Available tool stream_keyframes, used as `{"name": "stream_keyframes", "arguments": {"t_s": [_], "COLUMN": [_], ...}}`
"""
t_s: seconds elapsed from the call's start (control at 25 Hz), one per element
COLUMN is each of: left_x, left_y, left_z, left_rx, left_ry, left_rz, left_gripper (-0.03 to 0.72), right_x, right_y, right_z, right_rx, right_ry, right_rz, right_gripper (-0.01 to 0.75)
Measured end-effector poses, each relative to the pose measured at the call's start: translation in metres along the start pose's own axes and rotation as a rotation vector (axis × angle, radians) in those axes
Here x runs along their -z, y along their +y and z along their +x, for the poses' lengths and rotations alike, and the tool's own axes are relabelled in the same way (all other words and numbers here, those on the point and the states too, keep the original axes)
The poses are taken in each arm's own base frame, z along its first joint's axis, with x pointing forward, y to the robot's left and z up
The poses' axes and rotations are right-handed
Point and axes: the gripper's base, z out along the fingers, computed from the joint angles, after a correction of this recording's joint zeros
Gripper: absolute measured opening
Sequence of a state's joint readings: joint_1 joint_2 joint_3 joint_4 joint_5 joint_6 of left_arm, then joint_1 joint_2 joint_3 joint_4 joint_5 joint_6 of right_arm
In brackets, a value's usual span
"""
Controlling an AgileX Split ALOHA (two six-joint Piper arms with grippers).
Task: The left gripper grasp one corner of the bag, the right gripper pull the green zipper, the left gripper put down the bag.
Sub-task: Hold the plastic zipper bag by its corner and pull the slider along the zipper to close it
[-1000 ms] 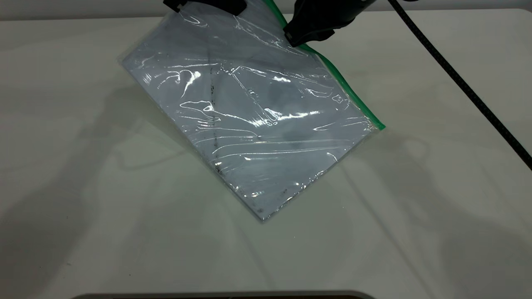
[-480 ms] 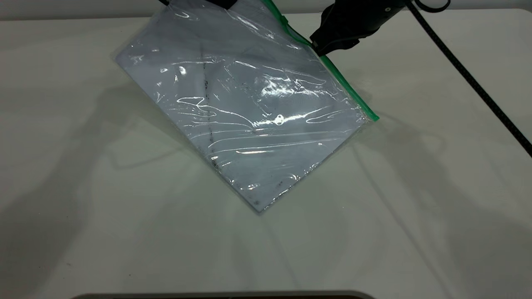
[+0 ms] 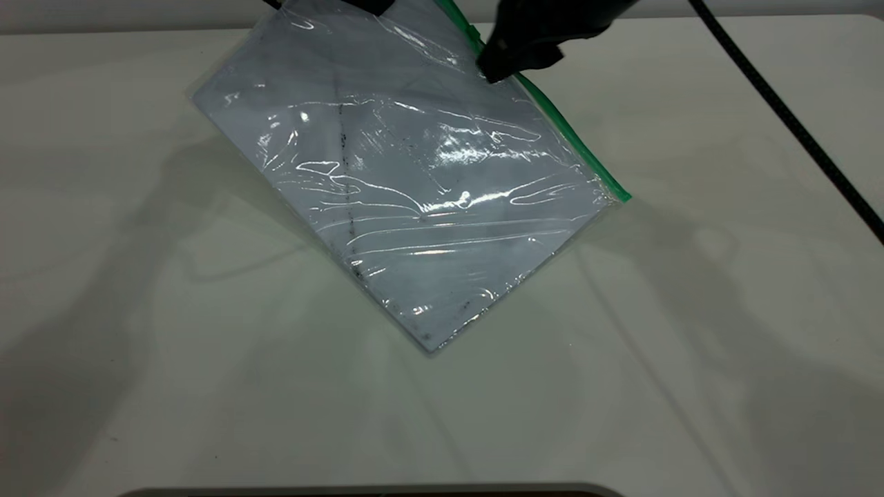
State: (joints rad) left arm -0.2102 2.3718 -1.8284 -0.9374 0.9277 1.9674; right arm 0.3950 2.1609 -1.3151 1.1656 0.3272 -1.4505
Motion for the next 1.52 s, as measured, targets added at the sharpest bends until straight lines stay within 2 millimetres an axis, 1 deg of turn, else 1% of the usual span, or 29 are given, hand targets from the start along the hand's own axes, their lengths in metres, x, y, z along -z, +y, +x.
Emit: {"name": "stream_keyframes", "arguments": {"t_s": [0.08, 0.2, 0.36, 0.6, 0.76, 0.92, 1.16, 1.24, 1.44, 1.52], "left_x": [-0.001, -0.002, -0.002, -0.006, -0.008, -0.008, -0.008, -0.008, -0.008, -0.009], "left_y": [0.000, -0.001, -0.001, -0.003, -0.004, -0.003, -0.003, -0.003, -0.003, -0.002], "left_z": [-0.001, -0.002, -0.002, -0.006, -0.009, -0.009, -0.009, -0.009, -0.009, -0.007], "left_rx": [-0.003, -0.005, -0.005, -0.012, -0.017, -0.014, -0.014, -0.014, -0.013, -0.013], "left_ry": [0.000, 0.000, 0.000, -0.004, -0.006, -0.011, -0.011, -0.010, -0.005, 0.002], "left_rz": [0.003, 0.005, 0.006, 0.016, 0.022, 0.020, 0.021, 0.019, 0.011, 0.008], "left_gripper": [0.053, 0.053, 0.053, 0.053, 0.053, 0.052, 0.052, 0.052, 0.052, 0.052], "right_x": [0.000, 0.001, 0.001, 0.001, -0.001, -0.004, -0.006, -0.006, -0.008, -0.011], "right_y": [0.003, 0.001, 0.000, 0.000, 0.003, 0.003, 0.003, 0.003, 0.002, 0.001], "right_z": [-0.005, -0.011, -0.014, -0.014, -0.013, -0.012, -0.010, -0.010, -0.009, -0.006], "right_rx": [0.009, 0.005, 0.011, -0.002, 0.001, 0.004, 0.031, 0.040, 0.044, 0.039], "right_ry": [-0.015, -0.041, -0.051, -0.057, -0.053, -0.048, -0.044, -0.043, -0.039, -0.033], "right_rz": [-0.009, -0.006, 0.002, 0.009, -0.005, -0.008, -0.005, -0.005, 0.004, 0.003], "right_gripper": [0.503, 0.504, 0.501, 0.445, 0.419, 0.335, 0.086, 0.038, 0.033, 0.033]}}
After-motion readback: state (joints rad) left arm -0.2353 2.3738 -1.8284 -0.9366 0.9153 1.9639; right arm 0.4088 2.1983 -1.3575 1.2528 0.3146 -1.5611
